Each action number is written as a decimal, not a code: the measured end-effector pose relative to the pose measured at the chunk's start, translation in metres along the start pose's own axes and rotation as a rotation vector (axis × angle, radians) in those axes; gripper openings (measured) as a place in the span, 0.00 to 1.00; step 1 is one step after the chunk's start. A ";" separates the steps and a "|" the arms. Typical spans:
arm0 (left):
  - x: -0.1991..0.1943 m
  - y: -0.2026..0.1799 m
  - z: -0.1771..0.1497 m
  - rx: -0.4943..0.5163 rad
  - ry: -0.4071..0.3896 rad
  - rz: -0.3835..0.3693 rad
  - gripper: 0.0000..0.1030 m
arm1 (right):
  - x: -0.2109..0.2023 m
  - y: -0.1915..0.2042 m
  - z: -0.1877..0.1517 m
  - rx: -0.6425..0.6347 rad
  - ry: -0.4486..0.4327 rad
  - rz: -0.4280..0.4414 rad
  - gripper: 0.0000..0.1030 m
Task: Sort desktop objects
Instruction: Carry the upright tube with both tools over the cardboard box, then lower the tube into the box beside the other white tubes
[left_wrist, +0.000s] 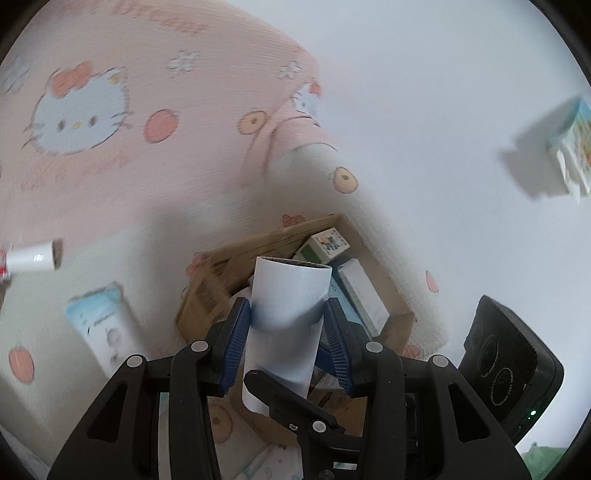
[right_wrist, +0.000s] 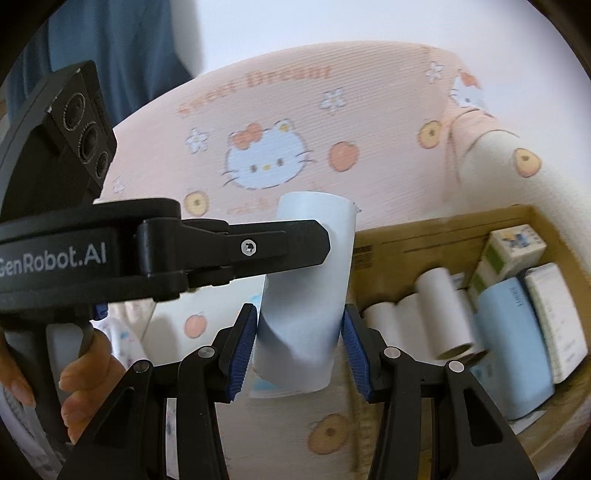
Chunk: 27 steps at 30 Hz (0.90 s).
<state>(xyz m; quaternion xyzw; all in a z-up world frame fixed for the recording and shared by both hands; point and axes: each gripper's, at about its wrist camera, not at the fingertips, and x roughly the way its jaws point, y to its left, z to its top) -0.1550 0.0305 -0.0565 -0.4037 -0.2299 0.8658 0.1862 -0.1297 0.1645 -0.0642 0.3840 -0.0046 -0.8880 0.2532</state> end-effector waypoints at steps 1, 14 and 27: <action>0.004 -0.005 0.004 0.019 0.005 0.007 0.44 | -0.001 -0.006 0.003 0.007 -0.002 -0.007 0.43; 0.074 -0.030 0.049 0.077 0.177 0.093 0.44 | 0.025 -0.074 0.029 0.106 0.091 0.007 0.43; 0.134 -0.023 0.048 -0.039 0.378 0.193 0.43 | 0.066 -0.119 0.019 0.163 0.311 0.094 0.43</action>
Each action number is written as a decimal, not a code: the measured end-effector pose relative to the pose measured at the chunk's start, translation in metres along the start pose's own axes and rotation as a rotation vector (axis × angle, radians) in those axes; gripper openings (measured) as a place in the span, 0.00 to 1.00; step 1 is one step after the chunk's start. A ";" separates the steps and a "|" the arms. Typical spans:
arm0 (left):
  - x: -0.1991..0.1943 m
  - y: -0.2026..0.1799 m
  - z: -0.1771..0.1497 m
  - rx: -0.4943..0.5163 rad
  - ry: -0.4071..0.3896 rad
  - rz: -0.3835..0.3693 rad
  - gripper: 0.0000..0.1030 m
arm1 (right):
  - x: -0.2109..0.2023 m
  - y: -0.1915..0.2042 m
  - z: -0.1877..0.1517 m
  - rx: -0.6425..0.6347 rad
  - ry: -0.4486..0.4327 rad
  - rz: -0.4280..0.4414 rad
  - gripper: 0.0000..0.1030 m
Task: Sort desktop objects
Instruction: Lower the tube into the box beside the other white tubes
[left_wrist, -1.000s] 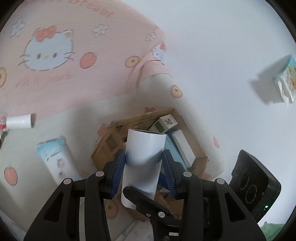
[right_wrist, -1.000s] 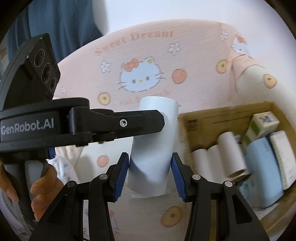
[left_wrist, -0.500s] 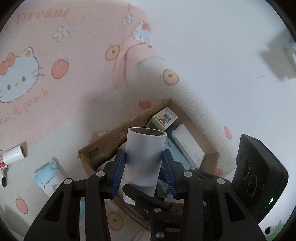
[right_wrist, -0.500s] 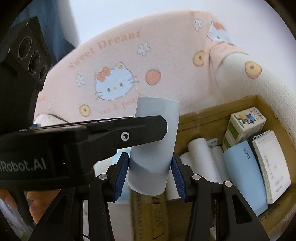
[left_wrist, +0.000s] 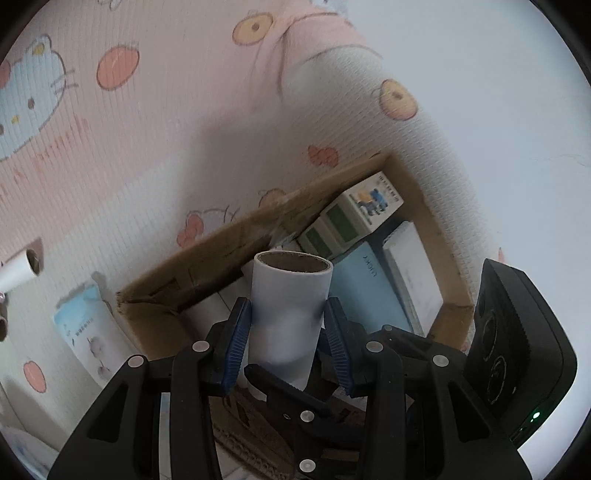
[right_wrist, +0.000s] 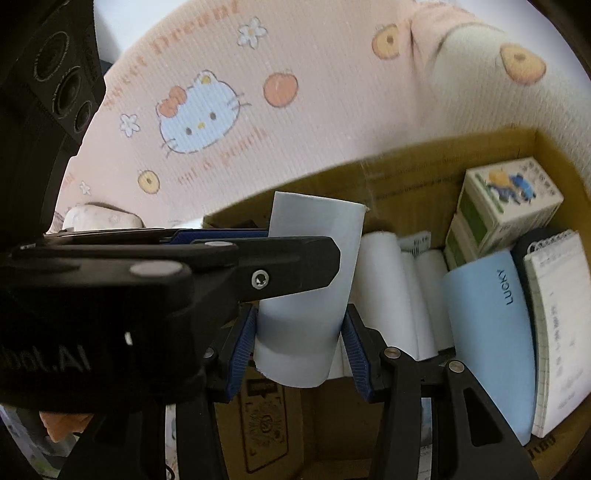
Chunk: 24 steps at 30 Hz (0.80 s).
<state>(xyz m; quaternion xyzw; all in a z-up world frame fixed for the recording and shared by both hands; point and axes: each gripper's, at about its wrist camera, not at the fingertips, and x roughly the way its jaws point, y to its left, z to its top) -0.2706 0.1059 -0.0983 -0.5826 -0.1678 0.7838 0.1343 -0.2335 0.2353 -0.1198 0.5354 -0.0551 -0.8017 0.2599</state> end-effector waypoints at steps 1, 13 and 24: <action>0.002 0.001 0.001 -0.009 0.008 0.001 0.43 | 0.002 -0.003 -0.001 -0.001 0.007 0.002 0.43; 0.037 0.018 0.025 -0.219 0.155 0.032 0.42 | 0.015 -0.028 -0.004 0.085 0.047 0.024 0.44; 0.049 0.015 0.028 -0.239 0.202 0.142 0.40 | 0.000 -0.028 -0.012 0.066 0.014 -0.006 0.43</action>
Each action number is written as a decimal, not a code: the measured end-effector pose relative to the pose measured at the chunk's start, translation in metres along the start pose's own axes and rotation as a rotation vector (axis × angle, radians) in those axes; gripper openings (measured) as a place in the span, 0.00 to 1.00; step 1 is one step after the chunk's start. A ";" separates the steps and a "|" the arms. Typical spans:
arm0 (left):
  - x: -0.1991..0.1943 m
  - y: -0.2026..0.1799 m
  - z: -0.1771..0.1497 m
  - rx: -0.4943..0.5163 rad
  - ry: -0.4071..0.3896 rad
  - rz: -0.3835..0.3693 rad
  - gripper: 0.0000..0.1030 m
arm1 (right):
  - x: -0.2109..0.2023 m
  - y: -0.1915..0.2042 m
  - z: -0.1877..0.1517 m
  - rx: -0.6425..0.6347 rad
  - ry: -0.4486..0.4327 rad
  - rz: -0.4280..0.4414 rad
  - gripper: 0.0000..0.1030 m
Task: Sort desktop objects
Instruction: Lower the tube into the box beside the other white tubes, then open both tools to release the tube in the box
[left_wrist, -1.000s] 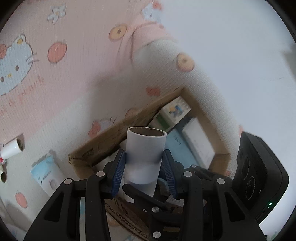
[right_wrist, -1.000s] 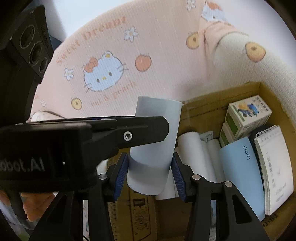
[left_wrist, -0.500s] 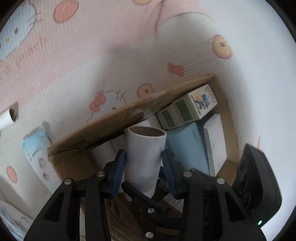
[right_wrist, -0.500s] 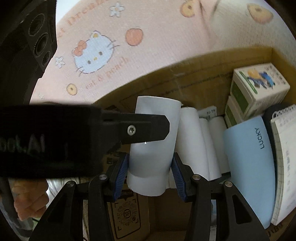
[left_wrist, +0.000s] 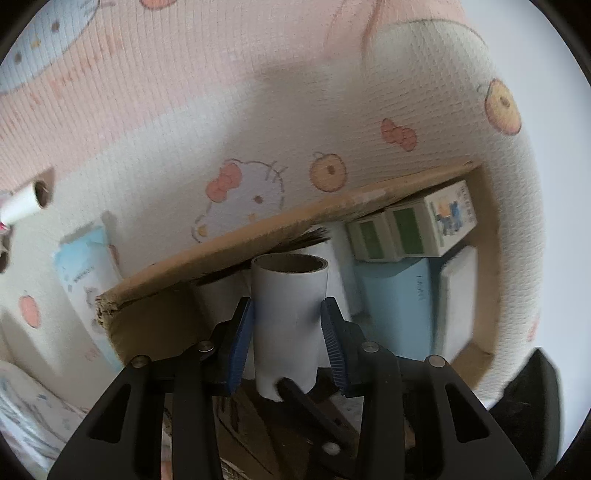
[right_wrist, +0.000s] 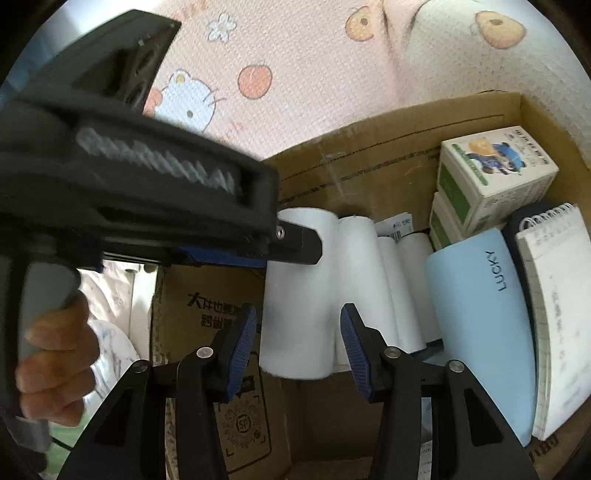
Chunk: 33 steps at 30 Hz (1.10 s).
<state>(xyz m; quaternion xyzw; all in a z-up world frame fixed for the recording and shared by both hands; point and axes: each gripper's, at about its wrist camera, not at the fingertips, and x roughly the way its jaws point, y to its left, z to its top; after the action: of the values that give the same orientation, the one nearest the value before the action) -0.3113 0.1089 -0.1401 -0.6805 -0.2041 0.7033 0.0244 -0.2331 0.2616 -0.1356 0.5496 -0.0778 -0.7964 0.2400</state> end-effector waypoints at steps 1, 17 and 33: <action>0.001 -0.002 -0.001 0.006 -0.002 0.021 0.40 | -0.003 -0.001 -0.001 -0.006 -0.007 -0.002 0.44; 0.003 0.004 0.002 -0.079 0.034 0.076 0.38 | -0.001 0.002 -0.014 -0.092 -0.017 -0.030 0.37; -0.022 -0.017 -0.010 0.183 -0.009 0.028 0.15 | -0.012 -0.013 -0.020 -0.032 -0.017 -0.035 0.37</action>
<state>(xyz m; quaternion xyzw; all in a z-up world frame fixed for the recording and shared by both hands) -0.3045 0.1199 -0.1140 -0.6752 -0.1293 0.7223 0.0757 -0.2151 0.2816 -0.1389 0.5403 -0.0573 -0.8062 0.2344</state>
